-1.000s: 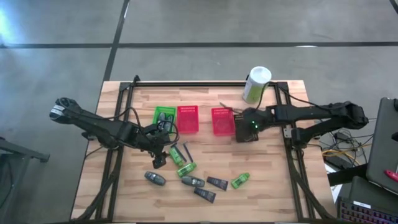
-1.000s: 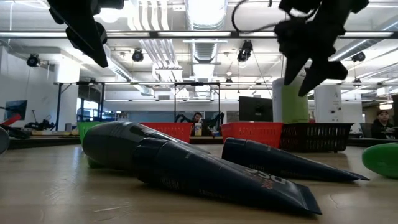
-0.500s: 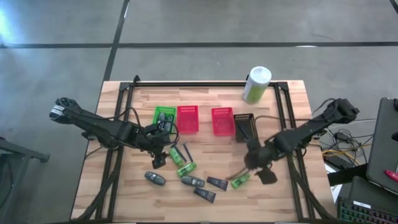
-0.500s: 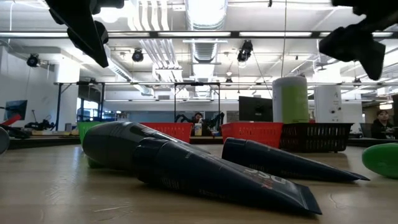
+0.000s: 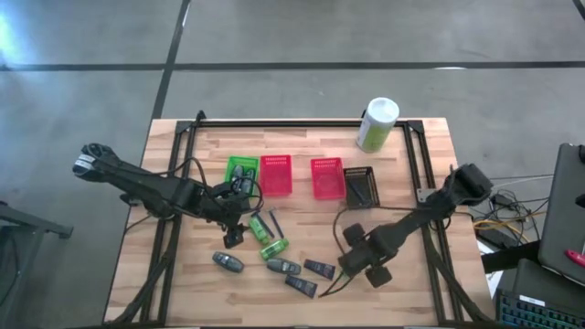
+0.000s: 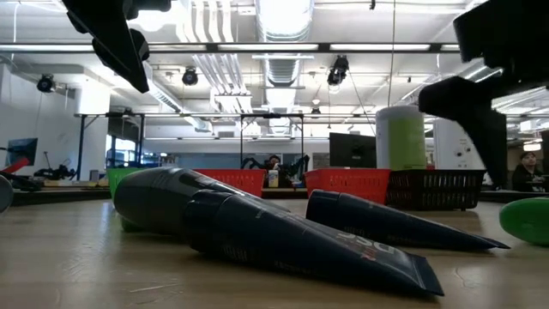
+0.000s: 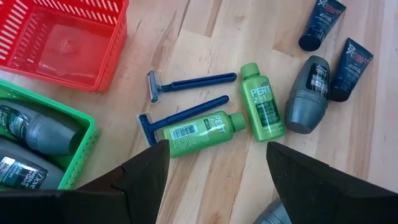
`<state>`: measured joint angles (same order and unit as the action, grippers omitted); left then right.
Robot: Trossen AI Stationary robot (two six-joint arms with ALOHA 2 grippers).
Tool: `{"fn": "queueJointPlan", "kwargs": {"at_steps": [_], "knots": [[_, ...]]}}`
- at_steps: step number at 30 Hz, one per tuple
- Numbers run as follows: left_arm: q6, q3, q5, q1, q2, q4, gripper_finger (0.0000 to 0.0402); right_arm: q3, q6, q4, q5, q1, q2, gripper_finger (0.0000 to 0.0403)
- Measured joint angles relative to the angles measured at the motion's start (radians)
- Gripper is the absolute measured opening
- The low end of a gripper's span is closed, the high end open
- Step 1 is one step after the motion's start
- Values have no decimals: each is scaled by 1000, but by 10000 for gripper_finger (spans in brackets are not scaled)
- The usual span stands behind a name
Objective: Pick & Place Travel size toiletries
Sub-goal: Put the green shampoo bottle into the left red bin
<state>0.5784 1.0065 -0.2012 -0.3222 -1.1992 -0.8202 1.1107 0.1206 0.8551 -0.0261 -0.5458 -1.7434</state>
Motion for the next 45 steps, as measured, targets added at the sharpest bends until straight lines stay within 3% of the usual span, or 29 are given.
{"fn": "queueJointPlan", "kwargs": {"at_steps": [11,21,30,38,42,45], "knots": [[-2,0,-1,0,0,0,273,-34,54,-108,3,-2,-42,309],[-3,0,-2,0,0,0,273,-57,63,-104,1,-2,-42,223],[-1,0,-2,0,0,0,273,-60,90,-101,1,-2,-37,173],[-9,0,-3,0,0,56,273,-57,225,-68,50,37,114,152],[-147,0,-7,-6,0,179,273,-58,326,-67,52,114,234,163],[-385,0,-29,-24,-6,286,273,-56,371,-79,-12,206,297,164]]}}
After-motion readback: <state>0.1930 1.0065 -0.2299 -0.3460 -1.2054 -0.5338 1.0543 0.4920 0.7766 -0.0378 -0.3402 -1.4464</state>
